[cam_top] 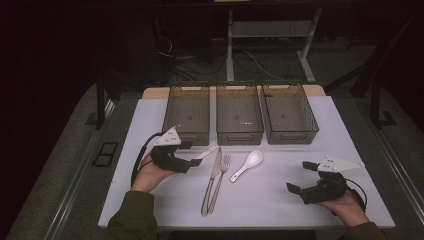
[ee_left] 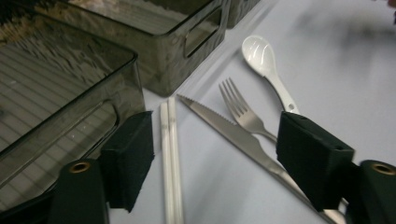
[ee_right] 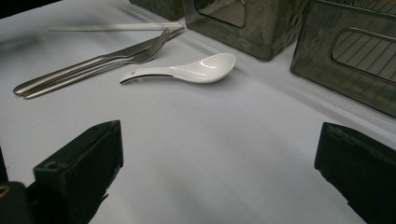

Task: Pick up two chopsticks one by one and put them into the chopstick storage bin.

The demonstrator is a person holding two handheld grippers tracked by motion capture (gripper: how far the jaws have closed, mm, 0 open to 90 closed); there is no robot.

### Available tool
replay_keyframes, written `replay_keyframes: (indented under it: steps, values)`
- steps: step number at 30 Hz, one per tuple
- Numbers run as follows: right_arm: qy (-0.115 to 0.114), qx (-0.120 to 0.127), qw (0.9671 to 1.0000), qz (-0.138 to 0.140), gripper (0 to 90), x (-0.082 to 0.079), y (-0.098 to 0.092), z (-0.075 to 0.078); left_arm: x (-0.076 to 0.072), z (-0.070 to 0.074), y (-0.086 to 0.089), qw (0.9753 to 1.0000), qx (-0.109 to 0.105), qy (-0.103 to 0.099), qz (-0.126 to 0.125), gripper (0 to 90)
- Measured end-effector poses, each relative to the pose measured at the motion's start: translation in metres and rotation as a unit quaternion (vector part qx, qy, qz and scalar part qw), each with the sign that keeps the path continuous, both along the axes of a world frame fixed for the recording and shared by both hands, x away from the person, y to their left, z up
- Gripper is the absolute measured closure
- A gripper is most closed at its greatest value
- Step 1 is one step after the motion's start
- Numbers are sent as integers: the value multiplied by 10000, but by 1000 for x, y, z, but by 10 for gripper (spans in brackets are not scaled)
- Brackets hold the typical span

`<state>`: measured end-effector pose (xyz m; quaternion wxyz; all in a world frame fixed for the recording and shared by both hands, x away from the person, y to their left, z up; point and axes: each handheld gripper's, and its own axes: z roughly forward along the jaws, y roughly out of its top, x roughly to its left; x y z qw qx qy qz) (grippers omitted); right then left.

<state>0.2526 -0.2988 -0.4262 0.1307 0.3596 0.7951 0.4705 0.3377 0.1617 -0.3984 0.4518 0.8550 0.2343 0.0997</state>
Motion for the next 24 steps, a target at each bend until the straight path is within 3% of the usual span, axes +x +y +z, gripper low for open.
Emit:
replay_keyframes:
  steps: [6, 16, 24]
  values:
    - [31, 4, 10000, 9, 13, 0, 0, 0, 6, -3, 4, 9999, -3, 75, 140, 412]
    - [20, -14, 10000, 10, 13, -1, 0, 0, 12, -17, 8, 9985, 368, 258, 308, 578]
    - [15, -31, 10000, 16, 13, 0, 0, -1, 17, -27, 12, 9966, 456, 549, 402, 693]
